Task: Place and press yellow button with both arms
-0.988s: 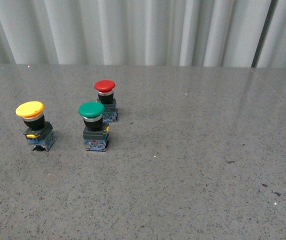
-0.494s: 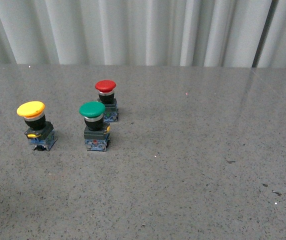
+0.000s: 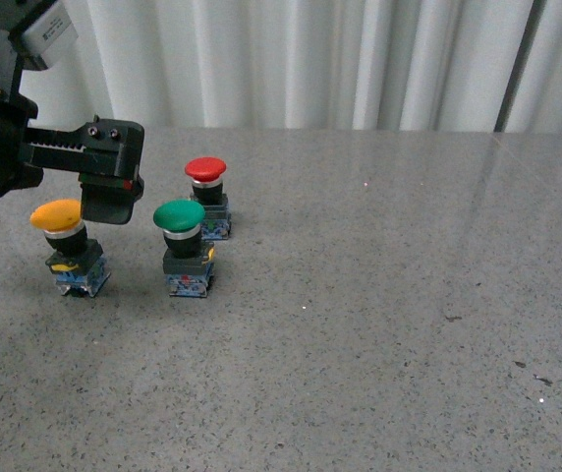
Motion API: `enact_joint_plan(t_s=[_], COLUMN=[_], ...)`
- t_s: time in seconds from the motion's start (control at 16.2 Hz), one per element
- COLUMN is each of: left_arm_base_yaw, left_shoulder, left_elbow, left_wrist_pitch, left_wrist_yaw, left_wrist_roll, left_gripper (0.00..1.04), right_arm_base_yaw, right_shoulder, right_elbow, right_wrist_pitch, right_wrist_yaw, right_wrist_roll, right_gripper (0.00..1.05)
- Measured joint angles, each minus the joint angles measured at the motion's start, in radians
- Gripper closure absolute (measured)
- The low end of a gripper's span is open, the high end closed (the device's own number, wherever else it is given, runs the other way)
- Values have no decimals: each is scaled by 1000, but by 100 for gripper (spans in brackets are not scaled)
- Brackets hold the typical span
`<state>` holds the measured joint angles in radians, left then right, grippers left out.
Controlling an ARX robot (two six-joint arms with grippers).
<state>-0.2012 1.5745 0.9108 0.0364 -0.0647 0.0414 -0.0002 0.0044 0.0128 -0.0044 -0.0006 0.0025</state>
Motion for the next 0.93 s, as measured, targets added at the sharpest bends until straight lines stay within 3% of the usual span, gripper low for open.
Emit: enact_joint_plan(t_s=[0.49, 0.93], left_arm_base_yaw=[21, 19], left_shoulder=[43, 30], left_elbow=[-58, -58], left_wrist_pitch=[47, 34], left_wrist_yaw=[0, -21], left_wrist_roll=[-41, -27], left_gripper=[7, 67], right_arm_base_yaw=[0, 0], right_shoulder=[0, 0], right_elbow=[0, 0], right_wrist_pitch=[0, 0], right_wrist_yaw=[0, 0], right_wrist_roll=[0, 0], right_gripper=[7, 7])
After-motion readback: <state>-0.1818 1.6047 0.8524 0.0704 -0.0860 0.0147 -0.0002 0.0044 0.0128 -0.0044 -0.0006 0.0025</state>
